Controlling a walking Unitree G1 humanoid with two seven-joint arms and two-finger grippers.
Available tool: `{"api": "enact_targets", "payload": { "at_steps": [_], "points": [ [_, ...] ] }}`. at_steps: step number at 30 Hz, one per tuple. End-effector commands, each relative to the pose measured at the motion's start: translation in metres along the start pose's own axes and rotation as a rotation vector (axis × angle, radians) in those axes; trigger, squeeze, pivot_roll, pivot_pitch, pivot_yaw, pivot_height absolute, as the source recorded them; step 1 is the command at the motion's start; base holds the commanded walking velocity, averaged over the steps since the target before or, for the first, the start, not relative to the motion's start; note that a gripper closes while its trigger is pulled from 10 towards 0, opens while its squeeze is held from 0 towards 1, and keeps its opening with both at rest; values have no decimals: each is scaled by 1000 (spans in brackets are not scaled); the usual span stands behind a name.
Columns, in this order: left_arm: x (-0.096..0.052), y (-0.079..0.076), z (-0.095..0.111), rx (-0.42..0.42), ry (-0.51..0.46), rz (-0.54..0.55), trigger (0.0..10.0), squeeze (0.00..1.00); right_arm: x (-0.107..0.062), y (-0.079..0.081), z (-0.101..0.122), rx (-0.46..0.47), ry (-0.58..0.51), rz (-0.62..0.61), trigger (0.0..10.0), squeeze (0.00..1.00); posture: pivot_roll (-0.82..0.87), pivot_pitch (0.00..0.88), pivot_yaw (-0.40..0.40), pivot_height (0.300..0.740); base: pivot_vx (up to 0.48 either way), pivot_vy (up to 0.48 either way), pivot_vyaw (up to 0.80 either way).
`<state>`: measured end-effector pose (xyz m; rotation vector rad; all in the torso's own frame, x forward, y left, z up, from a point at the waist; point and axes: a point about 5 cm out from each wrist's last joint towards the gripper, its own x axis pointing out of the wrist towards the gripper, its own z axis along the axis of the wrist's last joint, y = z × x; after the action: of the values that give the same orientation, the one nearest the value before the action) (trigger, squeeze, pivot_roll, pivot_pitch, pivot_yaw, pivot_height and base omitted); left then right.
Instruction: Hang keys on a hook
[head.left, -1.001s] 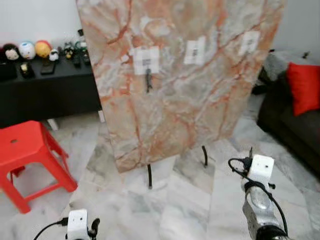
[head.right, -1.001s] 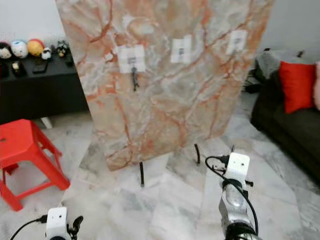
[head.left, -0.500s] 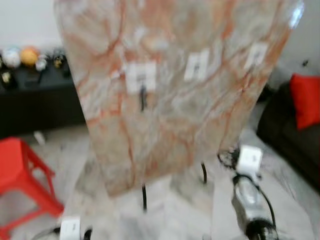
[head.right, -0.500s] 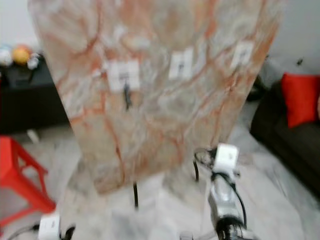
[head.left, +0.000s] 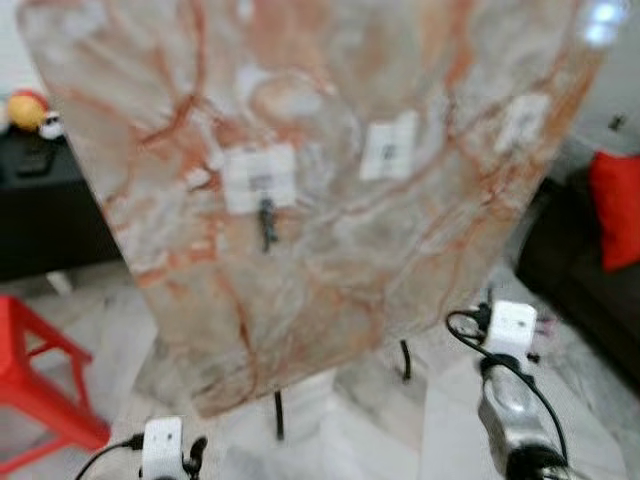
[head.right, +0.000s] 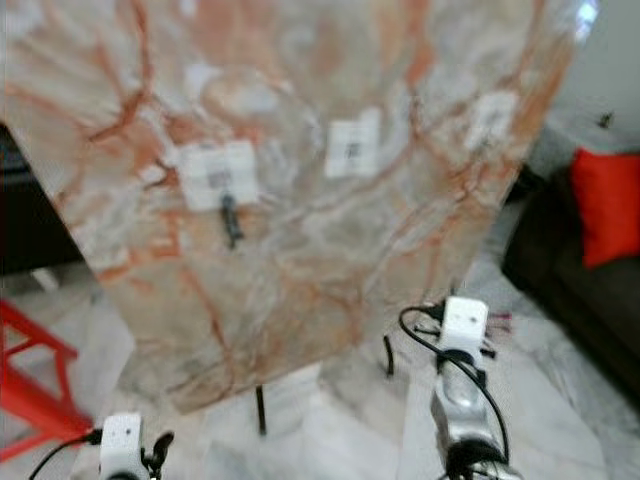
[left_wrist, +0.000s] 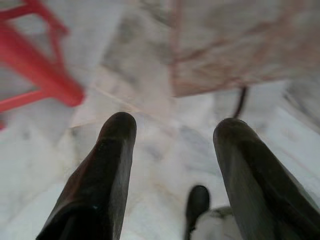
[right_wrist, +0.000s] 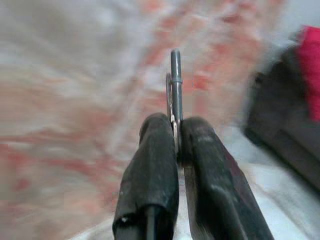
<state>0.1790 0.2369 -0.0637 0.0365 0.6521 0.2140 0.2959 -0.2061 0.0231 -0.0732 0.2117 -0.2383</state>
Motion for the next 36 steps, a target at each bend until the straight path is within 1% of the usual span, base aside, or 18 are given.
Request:
{"api": "enact_targets", "payload": {
  "at_steps": [1, 6, 9, 14, 15, 18, 20, 22, 27, 32, 36],
  "points": [
    [-5, -4, -14, -1, 55, -11, 10000, 0, 3, -3, 8, -11, -43, 1, 10000, 0, 5, 0, -81, 740, 0, 0, 800],
    [-6, -4, -16, -7, 65, -11, 10000, 0, 5, 0, 13, -16, -66, 16, 10000, 0, 5, 0, -81, 740, 0, 0, 800],
    [-7, -5, -18, -6, 71, -11, 10000, 0, 6, 2, 18, -35, -91, 28, 10000, 0, 4, 0, -81, 740, 0, 0, 800],
    [-7, -4, -18, -6, 72, -11, 10000, 0, 10, 5, 28, -31, -128, 33, 10000, 0, 7, 0, -79, 740, 0, 0, 760],
    [-7, -4, -18, -5, 72, -11, 10000, 0, 13, 7, 36, -25, -154, 35, 10000, 0, 6, 0, -79, 740, 0, 0, 444],
    [-7, -4, -19, -2, 74, -11, 10000, 0, 18, 6, 51, -8, -204, 9, 10000, 0, 7, 0, -79, 740, 0, 0, 0],
    [-7, -4, -20, -1, 76, -11, 10000, 0, 19, 5, 54, -10, -212, 0, 10000, 0, 7, 0, -79, 740, 0, 0, 0],
    [-8, -5, -20, 0, 77, -13, 10000, 0, 21, -1, 59, -1, -234, -46, 10000, 0, 8, 0, -79, 740, 0, 0, 0],
    [-9, -6, -22, 3, 82, -18, 10000, 0, 21, -6, 64, -1, -261, -88, 10000, 0, 7, 0, -79, 740, 0, 0, 0],
    [-9, -7, -23, 6, 84, -22, 10000, 0, 23, -7, 67, 3, -261, -84, 10000, 0, 8, 0, -78, 740, 0, 0, 0],
    [-9, -6, -22, 6, 82, -23, 10000, 0, 29, -2, 77, 24, -263, -55, 10000, 0, 9, 0, -77, 740, 0, 0, 0]
  ]
}}
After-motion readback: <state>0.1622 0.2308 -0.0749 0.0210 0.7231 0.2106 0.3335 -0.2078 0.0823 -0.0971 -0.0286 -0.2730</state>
